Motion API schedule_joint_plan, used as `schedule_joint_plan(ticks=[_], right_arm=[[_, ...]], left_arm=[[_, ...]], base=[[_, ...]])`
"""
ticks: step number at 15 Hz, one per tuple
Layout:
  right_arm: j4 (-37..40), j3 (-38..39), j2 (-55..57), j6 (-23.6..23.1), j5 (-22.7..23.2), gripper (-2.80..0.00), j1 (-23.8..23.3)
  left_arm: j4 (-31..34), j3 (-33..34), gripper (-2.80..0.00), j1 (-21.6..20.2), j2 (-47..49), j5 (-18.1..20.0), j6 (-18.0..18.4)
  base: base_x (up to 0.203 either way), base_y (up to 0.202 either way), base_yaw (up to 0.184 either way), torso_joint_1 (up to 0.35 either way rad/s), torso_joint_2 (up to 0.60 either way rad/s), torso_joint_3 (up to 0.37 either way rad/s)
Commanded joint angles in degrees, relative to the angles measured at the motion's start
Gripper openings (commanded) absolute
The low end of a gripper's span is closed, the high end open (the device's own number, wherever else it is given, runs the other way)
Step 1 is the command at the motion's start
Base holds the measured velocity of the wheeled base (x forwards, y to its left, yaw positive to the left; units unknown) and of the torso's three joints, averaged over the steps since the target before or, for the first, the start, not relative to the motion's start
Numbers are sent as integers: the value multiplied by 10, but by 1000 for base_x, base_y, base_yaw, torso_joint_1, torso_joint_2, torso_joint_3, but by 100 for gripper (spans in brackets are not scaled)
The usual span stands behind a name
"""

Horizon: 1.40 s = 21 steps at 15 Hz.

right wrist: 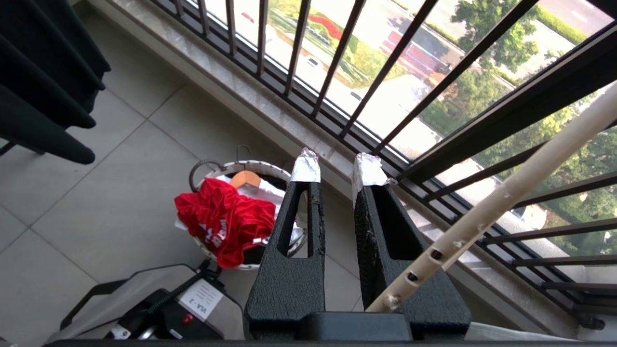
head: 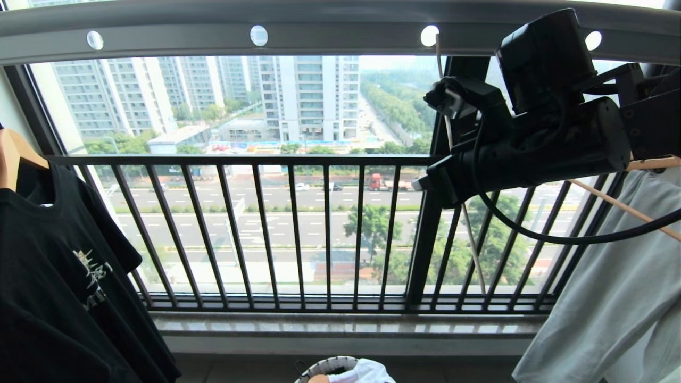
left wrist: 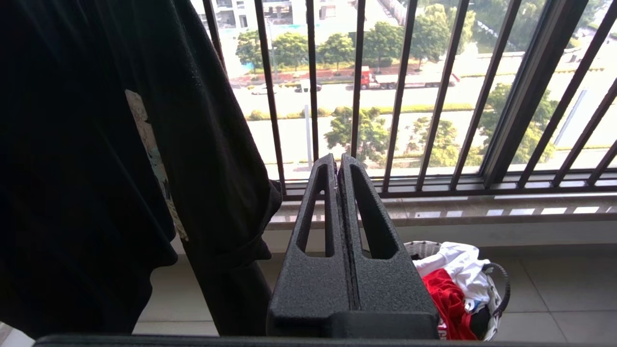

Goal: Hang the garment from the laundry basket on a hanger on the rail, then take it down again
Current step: Pick up the clothes rack on the clothesline

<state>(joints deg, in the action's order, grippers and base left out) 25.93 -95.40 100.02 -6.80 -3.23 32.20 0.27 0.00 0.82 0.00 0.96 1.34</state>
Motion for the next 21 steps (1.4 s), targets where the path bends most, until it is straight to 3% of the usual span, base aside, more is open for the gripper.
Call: schedule_joint_plan(ticks=[1, 4, 14, 17, 21], right_arm=[[2, 17, -31, -1, -1, -280, 1], [2, 38, -59, -1, -1, -280, 8], [0, 45, -124, -1, 18, -280, 106], [2, 49, -152, 0, 20, -280, 109], [1, 129, -261, 4, 20, -280, 84]], left_arm=[[0, 0, -280, 0, 0, 0, 0], [0, 0, -280, 0, 0, 0, 0], [0, 0, -280, 0, 0, 0, 0], [0, 0, -280, 0, 0, 0, 0], [0, 0, -280, 0, 0, 0, 0]], base=[[0, 0, 0, 0, 0, 0], [0, 0, 0, 0, 0, 0], [0, 0, 0, 0, 0, 0], [0, 0, 0, 0, 0, 0], [0, 0, 0, 0, 0, 0]])
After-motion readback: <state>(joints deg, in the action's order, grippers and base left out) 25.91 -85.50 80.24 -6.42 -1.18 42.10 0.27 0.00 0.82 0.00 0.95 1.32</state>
